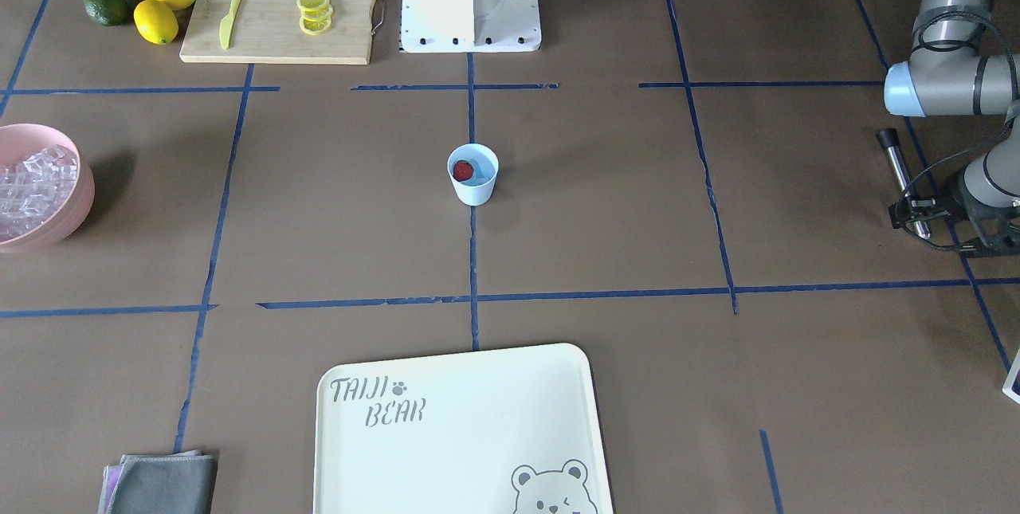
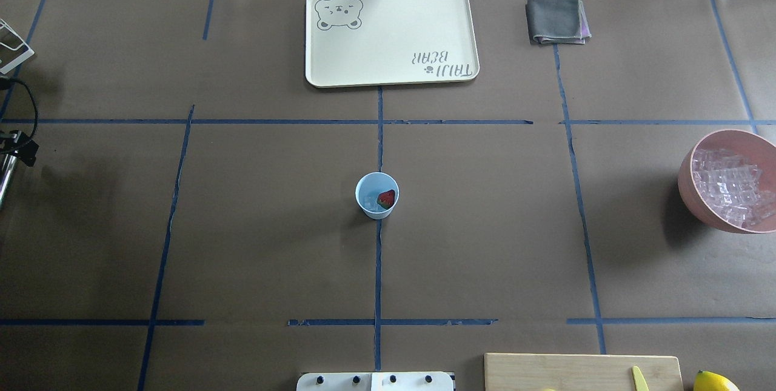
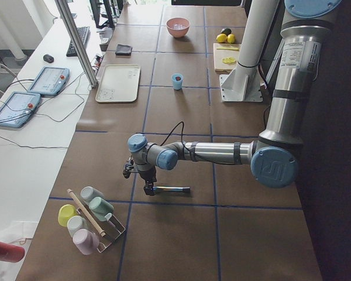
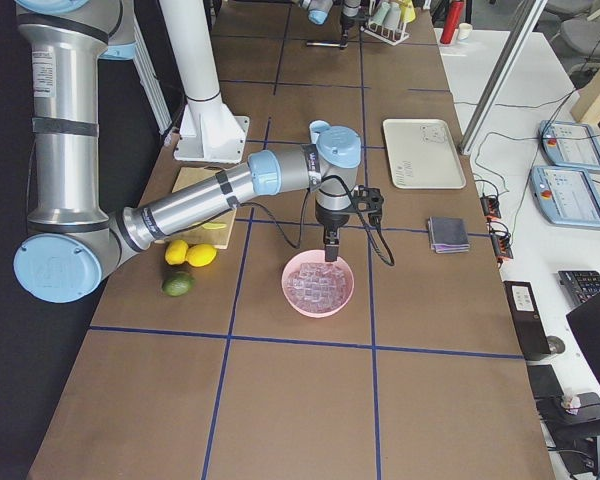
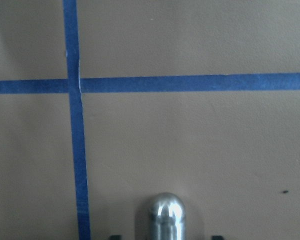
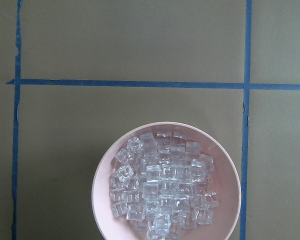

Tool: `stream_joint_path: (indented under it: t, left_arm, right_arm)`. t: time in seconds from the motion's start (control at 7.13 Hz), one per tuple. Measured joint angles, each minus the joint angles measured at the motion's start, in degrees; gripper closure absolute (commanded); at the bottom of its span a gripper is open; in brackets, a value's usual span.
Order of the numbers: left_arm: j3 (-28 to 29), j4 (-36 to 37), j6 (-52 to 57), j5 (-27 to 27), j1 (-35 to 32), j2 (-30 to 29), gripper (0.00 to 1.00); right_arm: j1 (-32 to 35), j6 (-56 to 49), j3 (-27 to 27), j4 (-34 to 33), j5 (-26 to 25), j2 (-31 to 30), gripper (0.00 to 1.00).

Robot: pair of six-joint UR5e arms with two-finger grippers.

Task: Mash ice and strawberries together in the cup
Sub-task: 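Lower the muddler onto the table near the rack and release it, left gripper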

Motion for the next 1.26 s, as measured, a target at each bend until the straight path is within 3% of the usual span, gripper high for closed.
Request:
stream_joint_path:
  t: [0.28, 0.7, 0.98, 1.26]
  left_arm:
    - [-10.25, 3.17, 0.04, -3.61, -0.64, 1.89, 0.00]
    - [-28.30, 23.51, 12.02, -7.77, -7.20, 3.83, 0.00]
    - [-29.31, 30.91, 23.10, -11.49, -16.25, 4.56, 0.00]
    - [-23.36, 31.76, 32.02, -14.27, -23.41, 4.94, 0.00]
  right_arm:
    - [0.00, -1.20, -0.49, -0.07, 0.01, -0.49, 0.00]
    - [1.70, -8.06, -3.58, -0.25, 0.12, -1.12, 0.00]
    - [4.07, -15.42, -8.89, -0.16, 0.28, -0.96, 0.00]
    - [7.53, -22.22, -13.95, -0.13, 0.30, -1.00, 0.00]
